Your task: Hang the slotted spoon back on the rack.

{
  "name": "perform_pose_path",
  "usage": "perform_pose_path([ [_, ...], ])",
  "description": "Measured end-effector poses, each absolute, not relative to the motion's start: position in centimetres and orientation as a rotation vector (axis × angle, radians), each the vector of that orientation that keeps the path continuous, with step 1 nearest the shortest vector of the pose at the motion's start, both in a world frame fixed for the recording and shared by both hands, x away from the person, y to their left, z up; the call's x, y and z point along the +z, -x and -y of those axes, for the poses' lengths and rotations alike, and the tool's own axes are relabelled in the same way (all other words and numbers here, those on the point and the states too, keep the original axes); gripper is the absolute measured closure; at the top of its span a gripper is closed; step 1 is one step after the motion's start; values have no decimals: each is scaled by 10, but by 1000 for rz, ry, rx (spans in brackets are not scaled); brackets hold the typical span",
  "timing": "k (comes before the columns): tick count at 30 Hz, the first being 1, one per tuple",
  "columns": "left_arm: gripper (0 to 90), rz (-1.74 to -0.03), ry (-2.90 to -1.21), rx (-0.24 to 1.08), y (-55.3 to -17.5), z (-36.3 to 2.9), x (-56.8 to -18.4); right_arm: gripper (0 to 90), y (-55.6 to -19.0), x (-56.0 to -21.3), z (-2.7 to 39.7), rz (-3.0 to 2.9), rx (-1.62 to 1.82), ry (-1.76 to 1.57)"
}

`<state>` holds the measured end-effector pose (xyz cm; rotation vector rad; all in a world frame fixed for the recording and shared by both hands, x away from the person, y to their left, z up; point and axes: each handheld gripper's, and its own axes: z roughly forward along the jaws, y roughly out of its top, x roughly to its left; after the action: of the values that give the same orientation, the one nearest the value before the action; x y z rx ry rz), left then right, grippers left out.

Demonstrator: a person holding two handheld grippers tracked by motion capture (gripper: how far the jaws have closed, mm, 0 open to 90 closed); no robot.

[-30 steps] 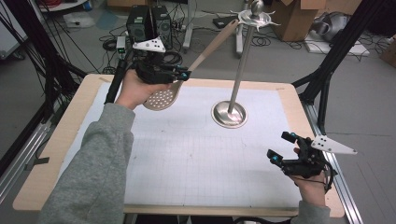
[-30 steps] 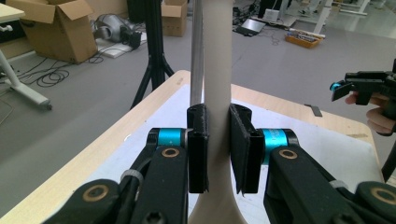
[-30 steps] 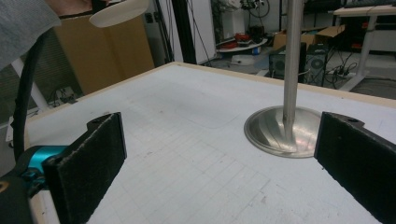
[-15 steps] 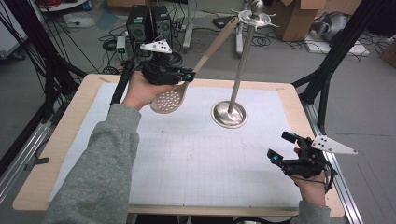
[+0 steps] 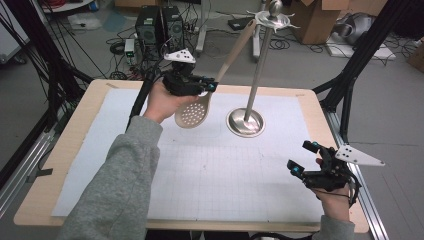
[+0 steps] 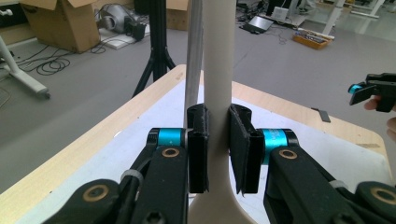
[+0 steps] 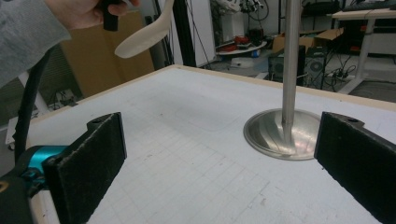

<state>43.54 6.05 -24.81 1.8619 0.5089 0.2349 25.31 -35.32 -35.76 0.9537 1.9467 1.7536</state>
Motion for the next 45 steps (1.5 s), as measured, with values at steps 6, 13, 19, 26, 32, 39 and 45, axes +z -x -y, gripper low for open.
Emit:
perform_pose_path([
  [6,779,-519,-1868,261,-436,-51,-250,10,-251,-355,353,-1943,1762,-943],
  [13,780,-530,-1867,255,-439,-46,-254,10,-252,-356,352,-1949,1755,-941],
  [19,779,-535,-1885,255,-441,-39,-258,10,-252,-356,354,-1938,1760,-945],
  [26,779,-535,-1894,258,-443,-34,-259,10,-250,-355,356,-1926,1763,-945],
  [32,778,-546,-1892,245,-446,-26,-263,10,-251,-355,357,-1927,1765,-949],
  [39,777,-558,-1899,237,-447,-19,-264,10,-251,-356,357,-1925,1762,-953],
  [45,776,-569,-1896,231,-448,-12,-266,10,-250,-355,359,-1918,1768,-952],
])
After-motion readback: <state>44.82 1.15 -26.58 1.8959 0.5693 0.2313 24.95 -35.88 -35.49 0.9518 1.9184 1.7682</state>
